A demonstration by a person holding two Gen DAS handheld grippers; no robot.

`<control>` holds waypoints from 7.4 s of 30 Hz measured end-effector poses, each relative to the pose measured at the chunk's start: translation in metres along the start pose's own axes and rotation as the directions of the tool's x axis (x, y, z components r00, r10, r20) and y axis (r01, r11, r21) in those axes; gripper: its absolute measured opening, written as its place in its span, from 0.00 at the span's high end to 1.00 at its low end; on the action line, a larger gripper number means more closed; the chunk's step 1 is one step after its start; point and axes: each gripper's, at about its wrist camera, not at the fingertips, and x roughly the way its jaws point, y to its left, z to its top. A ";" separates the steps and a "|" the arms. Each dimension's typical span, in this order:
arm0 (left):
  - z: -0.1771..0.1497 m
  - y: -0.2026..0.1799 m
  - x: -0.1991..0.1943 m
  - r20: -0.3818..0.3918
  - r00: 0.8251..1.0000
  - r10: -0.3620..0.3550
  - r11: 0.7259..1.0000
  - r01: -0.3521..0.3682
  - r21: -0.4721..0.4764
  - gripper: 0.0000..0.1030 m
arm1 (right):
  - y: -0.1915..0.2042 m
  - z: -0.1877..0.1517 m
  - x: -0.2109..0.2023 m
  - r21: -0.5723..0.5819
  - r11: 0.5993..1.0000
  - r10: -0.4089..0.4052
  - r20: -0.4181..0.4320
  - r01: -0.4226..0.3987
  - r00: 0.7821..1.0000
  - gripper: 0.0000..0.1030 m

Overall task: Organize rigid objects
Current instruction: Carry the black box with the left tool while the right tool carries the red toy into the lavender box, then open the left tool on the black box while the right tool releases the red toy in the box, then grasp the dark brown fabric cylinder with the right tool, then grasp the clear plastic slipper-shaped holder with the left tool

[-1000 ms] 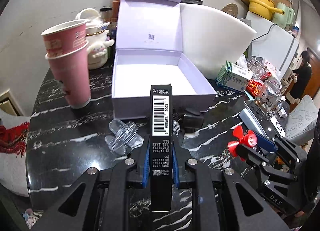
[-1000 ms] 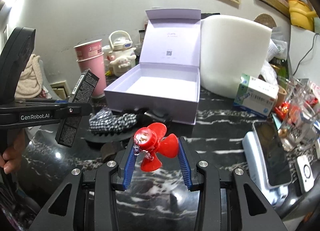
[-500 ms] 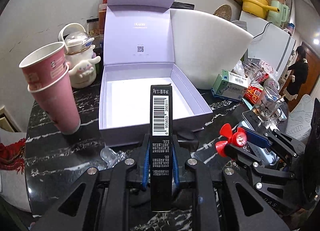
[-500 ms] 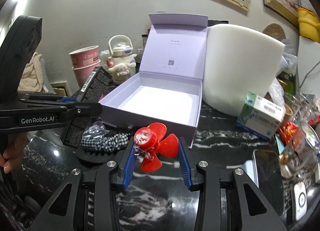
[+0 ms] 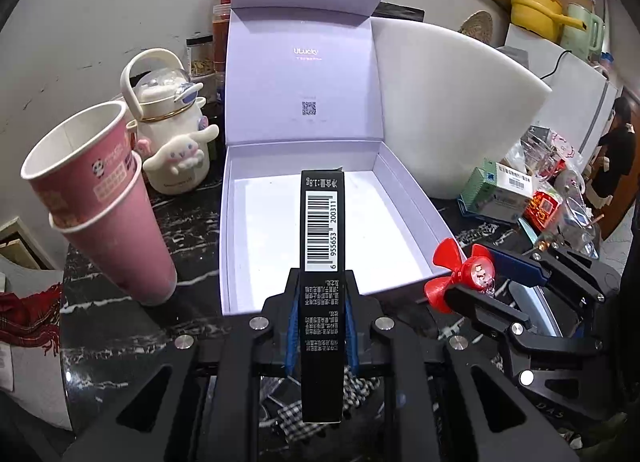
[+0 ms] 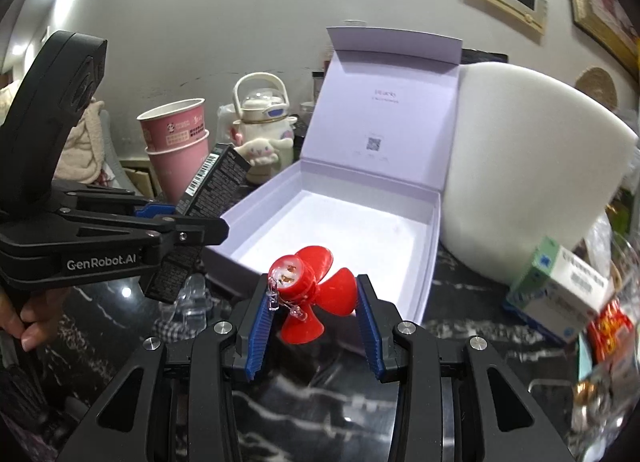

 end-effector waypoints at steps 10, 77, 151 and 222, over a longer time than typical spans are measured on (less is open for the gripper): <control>0.029 0.002 0.029 0.003 1.000 0.022 1.000 -0.022 0.016 0.82 | -0.025 0.029 0.033 -0.029 0.999 0.022 -0.013 -0.022 1.000 0.62; 0.086 -0.019 0.049 -0.139 0.976 0.169 0.986 -0.166 0.036 0.81 | -0.078 0.082 0.017 -0.076 0.987 -0.141 -0.028 0.138 0.990 0.31; -0.088 0.029 -0.051 -0.160 0.980 0.118 0.981 -0.140 -0.134 0.00 | 0.058 -0.052 0.020 -0.030 0.978 0.193 -0.257 -0.208 0.947 0.26; -0.050 0.037 0.021 -0.187 0.977 0.107 0.991 -0.119 -0.055 0.50 | 0.004 -0.068 0.040 0.036 0.984 0.178 -0.342 -0.177 0.923 0.59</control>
